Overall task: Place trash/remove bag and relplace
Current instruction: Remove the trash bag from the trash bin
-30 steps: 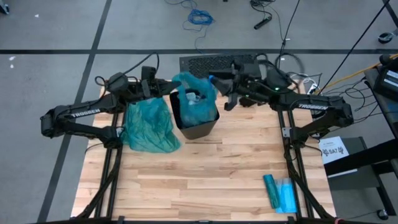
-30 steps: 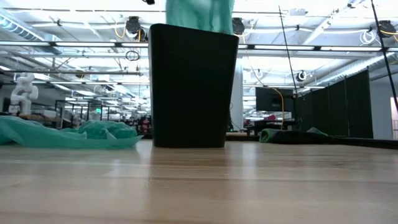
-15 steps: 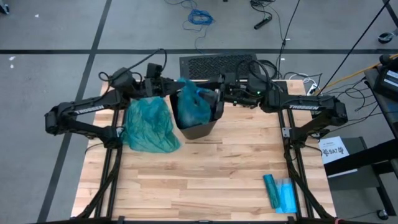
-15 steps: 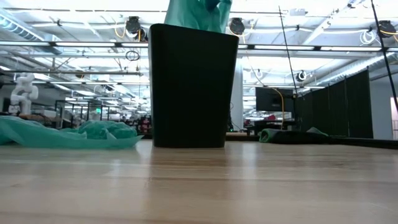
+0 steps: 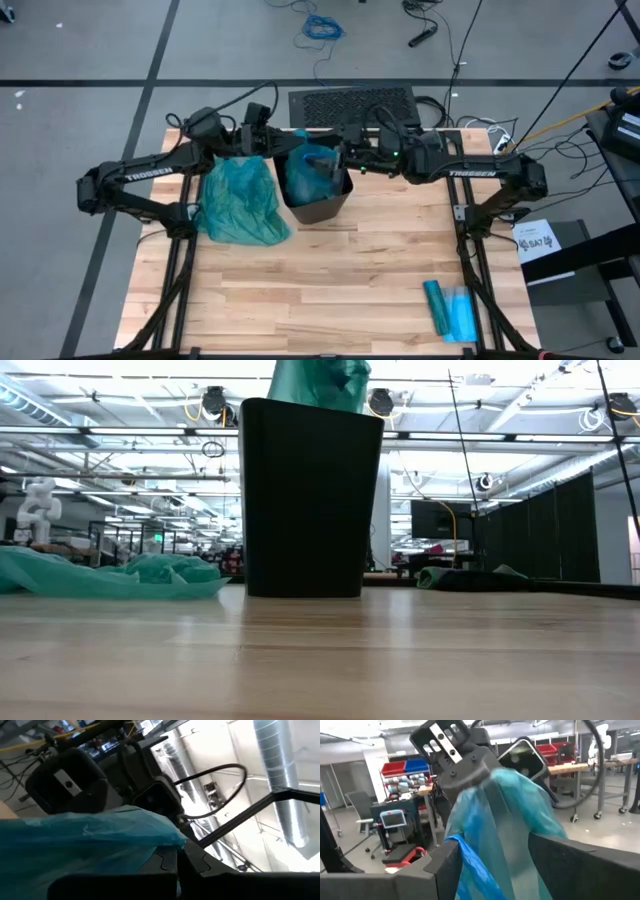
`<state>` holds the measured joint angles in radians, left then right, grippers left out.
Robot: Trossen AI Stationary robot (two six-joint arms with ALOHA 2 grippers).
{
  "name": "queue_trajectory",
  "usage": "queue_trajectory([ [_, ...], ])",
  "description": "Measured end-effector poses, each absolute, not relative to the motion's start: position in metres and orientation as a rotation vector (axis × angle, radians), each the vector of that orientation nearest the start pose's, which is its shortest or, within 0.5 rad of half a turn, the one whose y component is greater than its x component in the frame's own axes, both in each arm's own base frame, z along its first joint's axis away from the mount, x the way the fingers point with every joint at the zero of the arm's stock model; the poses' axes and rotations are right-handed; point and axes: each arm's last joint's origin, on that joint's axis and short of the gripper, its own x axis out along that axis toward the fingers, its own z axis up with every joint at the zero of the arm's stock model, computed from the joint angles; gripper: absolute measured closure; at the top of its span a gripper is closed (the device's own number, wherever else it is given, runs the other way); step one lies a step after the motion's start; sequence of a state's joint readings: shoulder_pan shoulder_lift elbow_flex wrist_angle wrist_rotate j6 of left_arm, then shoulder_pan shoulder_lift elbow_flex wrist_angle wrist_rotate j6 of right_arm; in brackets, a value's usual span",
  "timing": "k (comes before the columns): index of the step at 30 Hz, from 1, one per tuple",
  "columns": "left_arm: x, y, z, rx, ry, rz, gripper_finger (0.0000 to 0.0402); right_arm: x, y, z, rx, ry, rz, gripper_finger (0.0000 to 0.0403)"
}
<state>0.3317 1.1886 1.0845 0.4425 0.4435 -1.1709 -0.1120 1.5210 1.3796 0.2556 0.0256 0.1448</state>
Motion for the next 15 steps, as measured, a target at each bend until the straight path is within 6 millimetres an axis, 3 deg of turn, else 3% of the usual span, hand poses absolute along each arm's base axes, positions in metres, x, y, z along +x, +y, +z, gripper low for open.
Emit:
queue_trajectory([
  [5,0.257,0.076,0.409,-1.049,-0.142,-0.205,0.0402,0.353,-0.040,0.409,0.134,-0.207,-0.118,0.0186],
  [15,0.259,0.077,0.415,-1.023,-0.169,-0.187,0.0402,0.355,-0.044,0.400,0.155,-0.128,-0.166,0.0210],
])
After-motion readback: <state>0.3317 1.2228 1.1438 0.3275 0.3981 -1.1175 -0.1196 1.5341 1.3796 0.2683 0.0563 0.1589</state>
